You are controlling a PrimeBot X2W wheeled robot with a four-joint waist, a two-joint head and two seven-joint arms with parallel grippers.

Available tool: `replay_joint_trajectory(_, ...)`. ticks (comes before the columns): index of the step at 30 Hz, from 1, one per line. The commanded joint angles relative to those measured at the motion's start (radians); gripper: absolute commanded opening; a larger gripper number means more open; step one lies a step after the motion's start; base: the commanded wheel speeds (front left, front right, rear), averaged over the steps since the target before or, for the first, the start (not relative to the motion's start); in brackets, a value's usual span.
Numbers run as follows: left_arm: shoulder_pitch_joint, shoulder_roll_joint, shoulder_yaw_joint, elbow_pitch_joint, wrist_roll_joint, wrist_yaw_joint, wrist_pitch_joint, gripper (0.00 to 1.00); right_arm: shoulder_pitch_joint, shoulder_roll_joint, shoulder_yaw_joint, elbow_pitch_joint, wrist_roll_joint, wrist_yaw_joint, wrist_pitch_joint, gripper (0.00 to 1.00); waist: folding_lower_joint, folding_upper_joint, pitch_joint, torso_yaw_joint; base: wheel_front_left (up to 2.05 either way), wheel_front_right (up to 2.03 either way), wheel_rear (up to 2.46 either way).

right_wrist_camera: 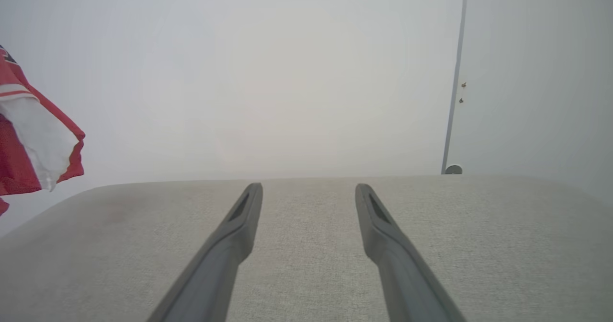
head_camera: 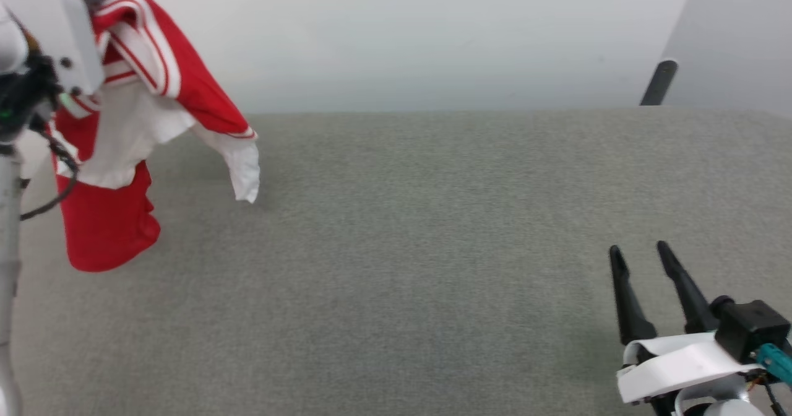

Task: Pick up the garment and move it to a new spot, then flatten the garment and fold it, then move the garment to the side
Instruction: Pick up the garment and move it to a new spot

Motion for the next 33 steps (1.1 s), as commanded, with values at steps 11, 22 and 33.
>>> replay_joint_trajectory(11,0.047,-0.074,-0.056,-0.178,-0.012,0.082,0.12,0.0,0.014,-0.008,-0.107,-0.003,-0.018,0.0,-0.016,1.0,-0.0001,0.0,0.02,-0.095,0.0,0.0,0.0)
replay_joint_trajectory(22,0.07,-0.182,-0.137,-0.281,-0.002,0.156,0.182,0.0,-0.02,0.012,-0.143,0.013,-0.025,0.0,-0.032,1.0,-0.0001,0.0,0.07,-0.16,0.0,0.0,0.0)
replay_joint_trajectory(33,0.222,-0.251,-0.206,-0.326,-0.007,0.229,0.219,0.0,-0.05,0.032,-0.126,0.057,-0.007,0.0,-0.048,1.0,-0.0001,0.0,0.128,-0.204,0.0,0.0,0.0)
